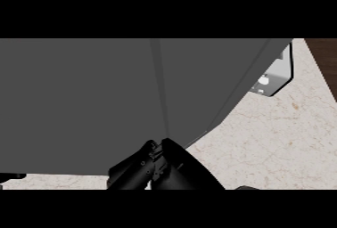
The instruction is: Pick up the wine, place it into the cabinet and close the cabinet
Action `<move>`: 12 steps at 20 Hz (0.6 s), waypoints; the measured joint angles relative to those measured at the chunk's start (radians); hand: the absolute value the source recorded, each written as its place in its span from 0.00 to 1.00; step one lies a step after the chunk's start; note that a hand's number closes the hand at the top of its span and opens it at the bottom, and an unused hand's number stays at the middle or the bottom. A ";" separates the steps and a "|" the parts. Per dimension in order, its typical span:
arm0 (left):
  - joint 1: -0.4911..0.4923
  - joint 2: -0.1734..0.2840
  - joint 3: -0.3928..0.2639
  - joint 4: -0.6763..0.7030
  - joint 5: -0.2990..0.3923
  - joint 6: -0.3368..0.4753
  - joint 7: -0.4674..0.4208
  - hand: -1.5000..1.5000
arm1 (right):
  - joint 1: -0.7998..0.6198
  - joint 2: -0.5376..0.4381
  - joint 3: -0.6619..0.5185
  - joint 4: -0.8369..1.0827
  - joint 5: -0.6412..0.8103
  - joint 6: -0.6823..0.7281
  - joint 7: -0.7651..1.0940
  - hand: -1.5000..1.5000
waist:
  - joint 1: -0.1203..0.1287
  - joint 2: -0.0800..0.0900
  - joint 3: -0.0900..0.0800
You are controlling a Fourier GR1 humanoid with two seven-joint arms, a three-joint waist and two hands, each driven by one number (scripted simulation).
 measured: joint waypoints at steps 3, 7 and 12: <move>0.012 -0.006 0.012 0.012 -0.009 -0.012 -0.011 0.00 | -0.143 0.054 -0.074 0.141 -0.052 -0.011 0.011 1.00 | -0.010 0.000 0.002; 0.007 -0.001 0.033 0.024 -0.014 -0.023 -0.004 0.00 | -0.262 0.085 -0.113 0.337 -0.127 -0.048 -0.072 1.00 | -0.017 0.000 0.004; -0.007 -0.006 0.061 0.050 -0.020 -0.038 0.009 0.00 | -0.321 0.100 -0.166 0.472 -0.213 -0.050 -0.126 1.00 | -0.031 -0.001 0.004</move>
